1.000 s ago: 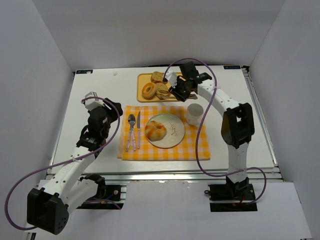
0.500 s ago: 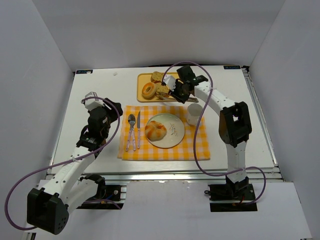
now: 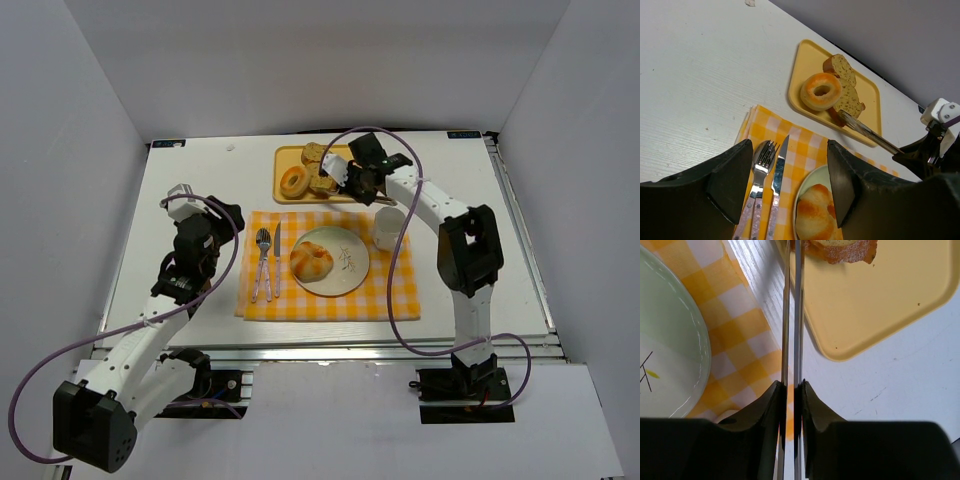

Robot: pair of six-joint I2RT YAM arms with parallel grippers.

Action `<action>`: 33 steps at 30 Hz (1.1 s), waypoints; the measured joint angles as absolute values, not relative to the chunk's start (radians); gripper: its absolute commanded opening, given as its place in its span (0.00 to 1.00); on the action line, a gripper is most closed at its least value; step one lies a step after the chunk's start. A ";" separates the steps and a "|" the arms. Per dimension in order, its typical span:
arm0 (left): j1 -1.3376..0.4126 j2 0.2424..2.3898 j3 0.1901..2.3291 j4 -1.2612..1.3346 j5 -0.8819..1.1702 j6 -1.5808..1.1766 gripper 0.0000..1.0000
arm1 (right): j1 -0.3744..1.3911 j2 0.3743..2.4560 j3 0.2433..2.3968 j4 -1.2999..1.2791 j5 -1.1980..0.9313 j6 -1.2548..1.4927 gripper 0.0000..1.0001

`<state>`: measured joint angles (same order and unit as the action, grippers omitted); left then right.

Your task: Place the bread

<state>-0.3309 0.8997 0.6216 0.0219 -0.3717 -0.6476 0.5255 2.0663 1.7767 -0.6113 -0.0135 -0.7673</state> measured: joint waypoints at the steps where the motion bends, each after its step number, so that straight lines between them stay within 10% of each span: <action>1: -0.331 0.899 0.622 0.022 -0.372 -0.648 0.71 | 0.525 2.059 1.777 -0.612 -0.014 -0.766 0.03; 23: -0.331 0.898 0.622 0.023 -0.371 -0.654 0.71 | 0.505 1.464 1.290 -0.709 -0.247 -0.740 0.05; 33: -0.331 0.938 0.622 0.037 -0.351 -0.657 0.71 | 0.505 1.378 1.134 -0.769 -0.314 -0.723 0.27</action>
